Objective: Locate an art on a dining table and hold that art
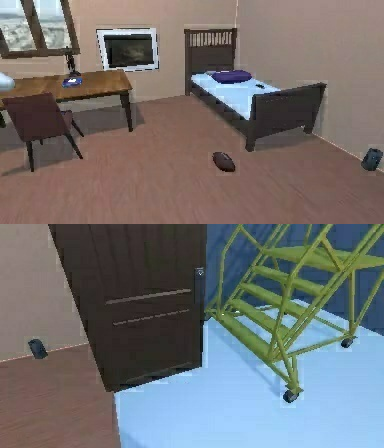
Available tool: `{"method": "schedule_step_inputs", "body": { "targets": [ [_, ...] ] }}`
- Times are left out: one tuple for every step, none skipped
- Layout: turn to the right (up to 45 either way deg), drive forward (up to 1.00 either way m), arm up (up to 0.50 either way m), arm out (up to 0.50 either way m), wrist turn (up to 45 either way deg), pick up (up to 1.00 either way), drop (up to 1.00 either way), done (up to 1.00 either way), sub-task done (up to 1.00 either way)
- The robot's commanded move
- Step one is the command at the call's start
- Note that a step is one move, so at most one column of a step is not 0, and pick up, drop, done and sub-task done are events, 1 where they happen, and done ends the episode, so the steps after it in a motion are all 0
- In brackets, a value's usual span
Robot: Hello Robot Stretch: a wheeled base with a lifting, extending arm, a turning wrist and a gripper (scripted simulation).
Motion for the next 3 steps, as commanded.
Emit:
{"method": "schedule_step_inputs", "body": {
  "targets": [
    [45.0,0.0,0.0,0.0,0.0,0.0,0.0,0.0,0.0],
    [0.0,0.2,0.0,0.0,0.0,0.0,0.0,0.0,0.0],
    [-45.0,0.0,0.0,0.0,0.0,0.0,0.0,0.0,0.0]
  ]
}}
